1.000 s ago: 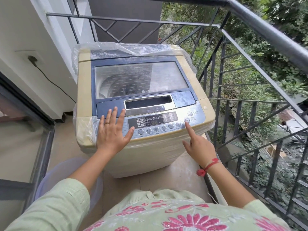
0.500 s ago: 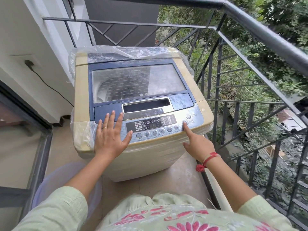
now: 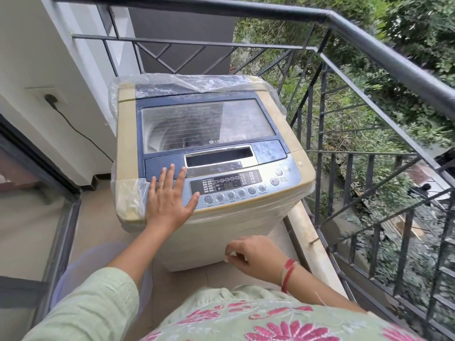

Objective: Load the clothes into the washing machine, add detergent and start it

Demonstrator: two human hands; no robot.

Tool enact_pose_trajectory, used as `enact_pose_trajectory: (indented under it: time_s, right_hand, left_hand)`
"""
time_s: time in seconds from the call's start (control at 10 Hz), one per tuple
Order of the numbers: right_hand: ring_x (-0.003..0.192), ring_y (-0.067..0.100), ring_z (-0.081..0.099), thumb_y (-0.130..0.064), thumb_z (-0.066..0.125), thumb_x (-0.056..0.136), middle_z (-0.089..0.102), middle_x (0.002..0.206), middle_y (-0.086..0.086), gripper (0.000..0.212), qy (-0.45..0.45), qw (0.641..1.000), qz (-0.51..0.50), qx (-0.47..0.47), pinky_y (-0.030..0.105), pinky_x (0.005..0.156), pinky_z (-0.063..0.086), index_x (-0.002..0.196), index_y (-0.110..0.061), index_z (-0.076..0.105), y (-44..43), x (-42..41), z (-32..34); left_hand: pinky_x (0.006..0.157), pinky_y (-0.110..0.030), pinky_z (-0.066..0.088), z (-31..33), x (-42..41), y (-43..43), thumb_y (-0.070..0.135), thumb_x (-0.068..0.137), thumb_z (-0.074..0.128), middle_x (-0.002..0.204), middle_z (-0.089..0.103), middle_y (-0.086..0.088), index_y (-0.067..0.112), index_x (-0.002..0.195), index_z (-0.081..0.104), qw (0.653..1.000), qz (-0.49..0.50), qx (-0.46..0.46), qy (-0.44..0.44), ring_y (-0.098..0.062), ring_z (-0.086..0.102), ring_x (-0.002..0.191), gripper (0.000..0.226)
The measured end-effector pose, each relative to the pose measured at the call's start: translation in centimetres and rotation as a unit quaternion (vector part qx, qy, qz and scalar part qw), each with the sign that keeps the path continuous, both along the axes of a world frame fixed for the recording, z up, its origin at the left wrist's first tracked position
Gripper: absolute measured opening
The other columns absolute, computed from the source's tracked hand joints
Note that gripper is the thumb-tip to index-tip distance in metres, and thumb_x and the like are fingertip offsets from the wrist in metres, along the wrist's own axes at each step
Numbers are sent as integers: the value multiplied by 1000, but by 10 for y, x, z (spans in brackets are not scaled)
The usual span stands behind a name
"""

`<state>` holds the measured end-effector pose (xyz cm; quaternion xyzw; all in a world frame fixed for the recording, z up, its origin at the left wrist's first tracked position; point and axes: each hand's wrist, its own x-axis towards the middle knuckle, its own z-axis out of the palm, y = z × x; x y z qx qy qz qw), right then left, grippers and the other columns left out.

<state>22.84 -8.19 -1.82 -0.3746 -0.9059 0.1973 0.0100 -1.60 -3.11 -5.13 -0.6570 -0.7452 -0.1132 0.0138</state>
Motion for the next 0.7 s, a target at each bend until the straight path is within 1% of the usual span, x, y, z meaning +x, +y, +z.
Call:
enact_pose_trajectory:
  time_s: [0.1, 0.2, 0.3, 0.4, 0.5, 0.6, 0.7]
  right_hand:
    - [80, 25, 65, -37, 41, 90, 68, 86, 0, 27, -9, 1000, 28, 6, 32, 64, 48, 97, -22, 63, -2, -11, -1]
    - [86, 27, 65, -32, 47, 93, 68, 94, 2, 24, 3, 998, 62, 25, 32, 65, 45, 110, -23, 61, 1, -24, 6]
    - [87, 26, 65, -33, 48, 94, 68, 98, 2, 28, 16, 997, 69, 41, 32, 66, 46, 118, -23, 58, 5, -30, 10]
    - [84, 25, 65, -34, 48, 94, 67, 100, 0, 32, 42, 995, 55, 70, 35, 67, 51, 124, -23, 54, 19, -32, 19]
    - [85, 22, 63, -33, 52, 92, 64, 102, 0, 35, 64, 990, 47, 115, 37, 68, 53, 125, -22, 53, 31, -35, 28]
    - [95, 21, 59, -32, 55, 90, 60, 112, 4, 41, 91, 980, 21, 174, 36, 74, 54, 129, -18, 51, 72, -36, 48]
    - [99, 22, 55, -35, 54, 89, 57, 116, 5, 48, 72, 976, -27, 202, 37, 79, 52, 133, -18, 47, 96, -36, 59]
  left_hand:
    - [117, -45, 8, 1, 0, 0, 66, 83, 17, 156, 18, -11, 22, 149, 21, 1000, 0, -3, -3, -28, 15, 144, 79]
    - [117, -44, 6, 4, 1, -2, 67, 83, 14, 157, 15, -10, 23, 149, 19, 1000, -1, -7, 1, -27, 12, 145, 79]
    - [117, -43, 3, 4, 1, -3, 67, 83, 11, 158, 12, -9, 24, 150, 14, 1000, -1, -12, 6, -25, 9, 145, 80]
    - [117, -42, -1, 5, -2, -2, 69, 81, 4, 159, 4, -7, 25, 150, 6, 999, 1, -40, 10, -24, 1, 146, 82]
    - [117, -42, -6, 8, -2, -3, 71, 78, 0, 159, -5, -6, 26, 150, -2, 997, -8, -75, -1, -22, -7, 146, 85]
    - [116, -45, -7, 27, -4, 7, 70, 87, 19, 159, -8, -4, 24, 150, -2, 990, -7, -131, -54, -22, -10, 145, 80]
    - [116, -48, -4, 40, -9, 15, 64, 91, 30, 159, -4, -5, 20, 150, 2, 986, -3, -141, -93, -23, -6, 145, 79]
